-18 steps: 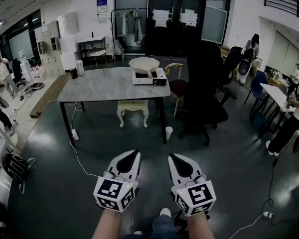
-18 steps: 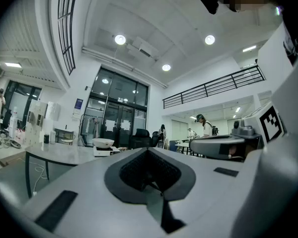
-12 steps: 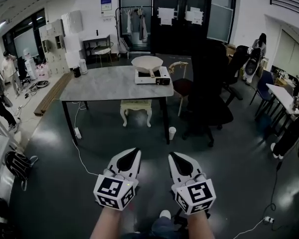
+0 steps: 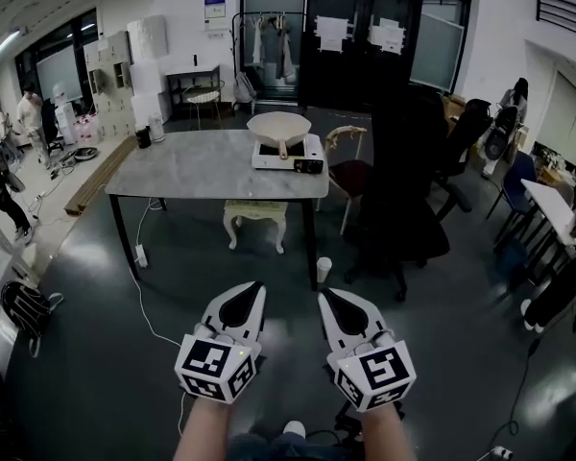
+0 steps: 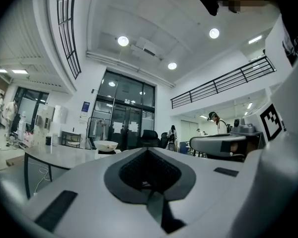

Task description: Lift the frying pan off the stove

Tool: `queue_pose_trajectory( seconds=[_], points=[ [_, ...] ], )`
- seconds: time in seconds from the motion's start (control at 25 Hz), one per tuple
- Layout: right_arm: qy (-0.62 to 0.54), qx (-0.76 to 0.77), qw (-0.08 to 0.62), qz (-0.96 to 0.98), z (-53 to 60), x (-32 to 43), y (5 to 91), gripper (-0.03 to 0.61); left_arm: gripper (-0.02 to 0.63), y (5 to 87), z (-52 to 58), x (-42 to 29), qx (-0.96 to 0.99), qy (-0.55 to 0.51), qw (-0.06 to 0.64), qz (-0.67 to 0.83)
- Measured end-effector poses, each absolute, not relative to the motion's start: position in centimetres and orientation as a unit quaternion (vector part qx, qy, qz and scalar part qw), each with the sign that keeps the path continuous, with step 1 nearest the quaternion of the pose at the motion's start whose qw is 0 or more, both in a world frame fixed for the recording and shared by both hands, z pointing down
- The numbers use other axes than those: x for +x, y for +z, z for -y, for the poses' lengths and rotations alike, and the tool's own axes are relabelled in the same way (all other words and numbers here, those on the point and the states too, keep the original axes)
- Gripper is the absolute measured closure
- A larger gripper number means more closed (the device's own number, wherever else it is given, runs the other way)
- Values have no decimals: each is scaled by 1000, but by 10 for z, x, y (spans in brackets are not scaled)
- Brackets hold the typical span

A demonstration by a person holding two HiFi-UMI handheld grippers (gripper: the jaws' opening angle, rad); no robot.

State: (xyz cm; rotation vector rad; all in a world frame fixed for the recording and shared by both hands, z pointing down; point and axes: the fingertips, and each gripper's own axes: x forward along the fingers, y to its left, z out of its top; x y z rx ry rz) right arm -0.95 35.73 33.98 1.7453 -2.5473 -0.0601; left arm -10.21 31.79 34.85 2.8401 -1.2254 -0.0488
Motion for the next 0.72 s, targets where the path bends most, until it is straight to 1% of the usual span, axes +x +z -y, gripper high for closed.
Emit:
queue_pose_trajectory(
  seconds=[0.12, 0.24, 0.36, 0.4, 0.48, 0.64, 0.68, 0.72],
  points=[
    [-23, 554, 21, 832, -346, 6, 339, 552, 600, 353, -309, -85, 919, -6, 30, 394],
    [-29, 539, 26, 841, -336, 11, 339, 551, 600, 356, -298, -83, 913, -14, 62, 403],
    [-53, 526, 38, 848, -322, 13, 339, 548, 600, 356, -283, -80, 910, -13, 61, 410],
    [-55, 520, 43, 851, -317, 12, 339, 535, 600, 357, -277, -78, 910, -10, 63, 409],
    [-52, 504, 51, 861, -307, 8, 341, 471, 600, 357, -266, -74, 912, -8, 74, 403],
    [-37, 501, 69, 862, -282, 10, 344, 473, 600, 356, -240, -66, 917, -10, 79, 391],
    [-41, 503, 70, 860, -273, 13, 344, 485, 600, 357, -232, -64, 917, -11, 77, 390],
    [-43, 507, 65, 859, -264, 15, 342, 514, 600, 357, -222, -64, 918, -11, 77, 390]
  ],
)
